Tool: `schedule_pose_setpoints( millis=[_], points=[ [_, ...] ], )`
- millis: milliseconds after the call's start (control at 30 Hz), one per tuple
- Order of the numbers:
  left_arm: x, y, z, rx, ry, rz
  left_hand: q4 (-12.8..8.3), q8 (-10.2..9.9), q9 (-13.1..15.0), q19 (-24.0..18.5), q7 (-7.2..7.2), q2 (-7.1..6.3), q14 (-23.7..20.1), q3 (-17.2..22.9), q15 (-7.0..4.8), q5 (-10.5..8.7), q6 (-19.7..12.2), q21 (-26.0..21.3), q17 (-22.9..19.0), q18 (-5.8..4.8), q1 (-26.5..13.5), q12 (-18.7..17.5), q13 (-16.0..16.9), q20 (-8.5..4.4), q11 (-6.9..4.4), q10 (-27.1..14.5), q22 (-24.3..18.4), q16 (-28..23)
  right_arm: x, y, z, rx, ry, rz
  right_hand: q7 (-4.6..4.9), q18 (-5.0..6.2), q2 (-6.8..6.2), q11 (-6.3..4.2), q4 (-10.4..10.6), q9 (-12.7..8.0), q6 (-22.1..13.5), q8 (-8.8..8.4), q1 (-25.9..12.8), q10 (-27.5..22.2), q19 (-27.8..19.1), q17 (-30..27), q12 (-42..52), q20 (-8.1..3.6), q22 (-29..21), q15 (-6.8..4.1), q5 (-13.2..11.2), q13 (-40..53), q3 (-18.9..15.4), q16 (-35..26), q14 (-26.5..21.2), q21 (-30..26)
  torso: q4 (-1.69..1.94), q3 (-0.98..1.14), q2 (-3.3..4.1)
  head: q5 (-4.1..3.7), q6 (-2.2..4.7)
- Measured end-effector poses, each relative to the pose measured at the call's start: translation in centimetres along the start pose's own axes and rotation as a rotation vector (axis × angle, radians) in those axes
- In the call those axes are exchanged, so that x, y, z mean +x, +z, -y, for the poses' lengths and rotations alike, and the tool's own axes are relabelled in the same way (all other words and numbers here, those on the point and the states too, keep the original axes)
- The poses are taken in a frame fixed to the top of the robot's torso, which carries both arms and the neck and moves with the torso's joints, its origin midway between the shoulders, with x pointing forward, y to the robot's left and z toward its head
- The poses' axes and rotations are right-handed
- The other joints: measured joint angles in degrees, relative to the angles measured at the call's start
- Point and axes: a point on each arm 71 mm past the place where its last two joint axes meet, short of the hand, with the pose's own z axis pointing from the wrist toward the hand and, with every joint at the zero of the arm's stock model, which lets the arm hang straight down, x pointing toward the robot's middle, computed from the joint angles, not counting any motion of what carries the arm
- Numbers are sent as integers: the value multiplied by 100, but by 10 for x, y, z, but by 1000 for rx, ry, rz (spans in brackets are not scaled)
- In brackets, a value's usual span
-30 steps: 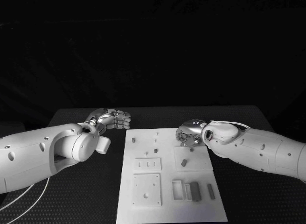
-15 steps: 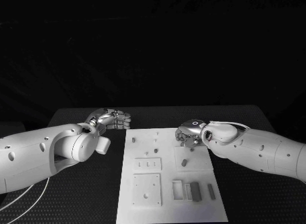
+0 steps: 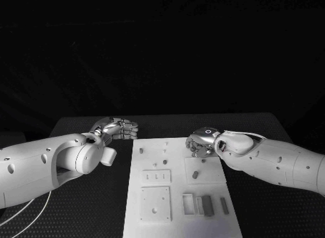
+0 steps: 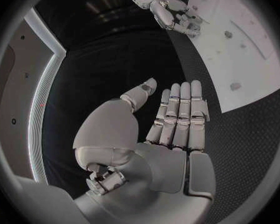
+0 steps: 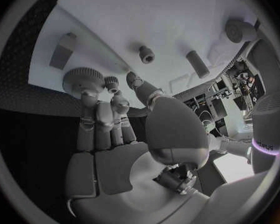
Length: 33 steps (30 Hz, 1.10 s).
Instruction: Assemble the parts on the task board
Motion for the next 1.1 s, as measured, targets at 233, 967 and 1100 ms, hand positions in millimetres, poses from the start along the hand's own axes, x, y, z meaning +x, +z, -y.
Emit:
schedule_pose_setpoints(
  millis=[233, 967, 1100],
  points=[
    [-1, 0, 0, -1, 0, 1, 0, 0, 0, -21, 0, 0, -18, 0, 18, 0, 0, 0, 0, -2, 0, 0, 0, 21, 0, 0, 5, -22, -1, -2, 5, 14, -9, 2, -10, 0, -23, -3, -16, 0, -10, 0, 23, -3, -1, -2, 0, 1, 0, 7, 0, 5, 16, 0, -7, 0, 1, 4, 12, -5, 21],
    [-1, 1, 0, -3, 0, -2, 0, 0, -4, -20, 0, 1, -18, 0, 18, 0, 0, 0, 11, -4, 1, -23, 1, 21, 1, -2, 5, -22, -1, -1, 10, 27, -24, -2, -58, -1, 290, 0, -32, 1, 37, 14, 195, -38, -9, -68, 0, 12, 0, 9, 0, 4, 64, 47, -10, 44, 6, 11, 32, -36, 36],
    [-1, 1, 0, -3, 0, -4, 0, 0, -4, -20, 15, -7, -18, 0, 18, 0, -15, 0, 11, -4, -7, -23, -2, 21, 20, -21, 9, -44, -1, 0, 10, 26, -24, -6, -78, -1, 381, 0, -32, 1, 58, 34, 164, -38, -9, -82, 0, 12, 0, 9, 0, 4, 64, 47, -10, 44, 5, 7, 35, -38, 37]
  ],
)
